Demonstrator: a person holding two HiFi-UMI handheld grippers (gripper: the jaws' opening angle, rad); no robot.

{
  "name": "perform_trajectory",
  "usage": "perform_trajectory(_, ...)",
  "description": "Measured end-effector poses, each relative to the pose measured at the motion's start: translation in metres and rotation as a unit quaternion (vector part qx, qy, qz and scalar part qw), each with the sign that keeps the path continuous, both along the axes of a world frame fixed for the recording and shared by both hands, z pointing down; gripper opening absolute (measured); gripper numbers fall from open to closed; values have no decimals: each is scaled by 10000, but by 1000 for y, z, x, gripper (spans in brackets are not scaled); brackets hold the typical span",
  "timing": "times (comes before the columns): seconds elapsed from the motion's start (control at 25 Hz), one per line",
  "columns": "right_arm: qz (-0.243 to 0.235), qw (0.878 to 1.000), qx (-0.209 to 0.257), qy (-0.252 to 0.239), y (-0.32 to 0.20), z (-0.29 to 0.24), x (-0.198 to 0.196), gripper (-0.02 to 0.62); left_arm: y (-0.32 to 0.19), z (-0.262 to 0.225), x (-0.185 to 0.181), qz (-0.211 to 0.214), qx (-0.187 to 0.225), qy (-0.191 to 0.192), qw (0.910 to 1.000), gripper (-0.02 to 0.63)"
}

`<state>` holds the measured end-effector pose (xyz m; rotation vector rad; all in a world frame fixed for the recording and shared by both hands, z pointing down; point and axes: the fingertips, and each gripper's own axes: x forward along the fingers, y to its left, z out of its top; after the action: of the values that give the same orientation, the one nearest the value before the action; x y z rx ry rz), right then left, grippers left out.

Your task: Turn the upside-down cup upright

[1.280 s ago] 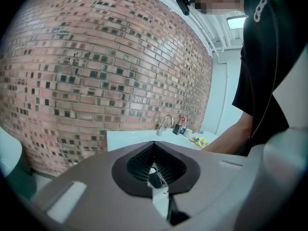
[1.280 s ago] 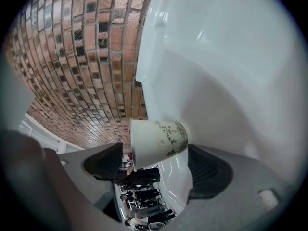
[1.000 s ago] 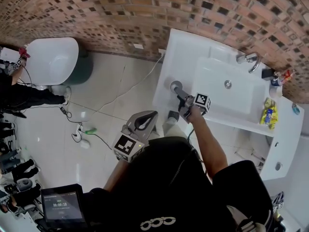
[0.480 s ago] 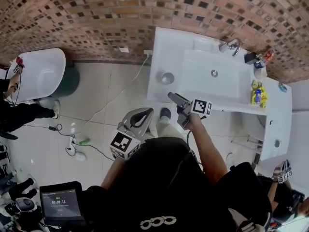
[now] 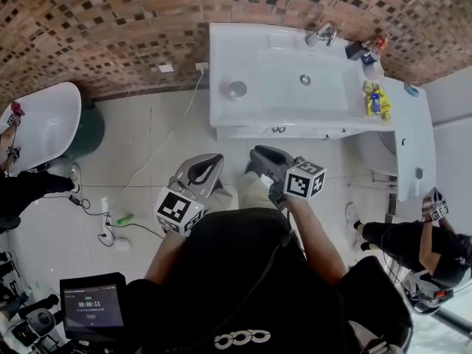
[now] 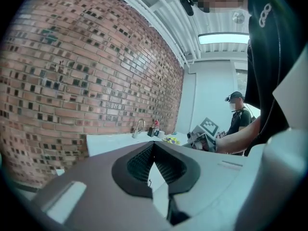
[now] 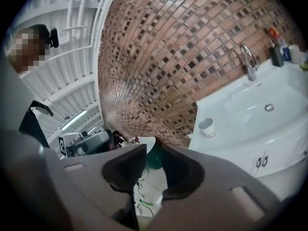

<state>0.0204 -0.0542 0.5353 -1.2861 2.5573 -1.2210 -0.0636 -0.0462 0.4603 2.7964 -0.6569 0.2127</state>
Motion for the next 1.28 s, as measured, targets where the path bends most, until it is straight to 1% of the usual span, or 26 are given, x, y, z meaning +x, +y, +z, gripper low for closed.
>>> perform_trajectory(0.12, -16, 9996, 213, 186, 27, -9, 2, 2, 21, -3, 0, -93, 61, 1, 9999, 15)
perform_trajectory(0.16, -41, 9993, 293, 218, 34, -13, 3, -8, 29, -5, 1, -121, 97, -3, 9999, 15)
perform_trajectory(0.28, -173, 9984, 514, 170, 65, -23, 7, -8, 62, -8, 9, -226, 192, -30, 9996, 15)
perform_trajectory(0.44, -373, 9964, 728, 199, 123, -31, 19, -8, 123, -2, 27, -335, 180, -164, 9991, 15)
perform_trajectory(0.64, -572, 9953, 767, 153, 210, -32, 31, -8, 216, 5, 51, -251, 75, -316, 9992, 15)
perform_trajectory(0.76, -597, 9954, 745, 46, 259, -29, 31, -8, 262, 17, 56, -216, -49, -389, 9990, 15)
perform_trajectory(0.84, -638, 9951, 758, 61, 292, -30, 31, -8, 291, 18, 60, -179, -99, -360, 9991, 15)
perform_trajectory(0.92, -618, 9942, 864, 160, 316, -36, 34, -8, 310, 15, 66, -116, -83, -315, 9994, 15)
perform_trajectory(1.08, -425, 9923, 1086, 421, 341, -50, 43, -8, 332, 8, 80, 97, 34, -266, 9996, 15)
perform_trajectory(1.28, -381, 9873, 1224, 934, 367, -48, 44, -8, 359, 13, 92, 371, -13, -153, 9992, 15)
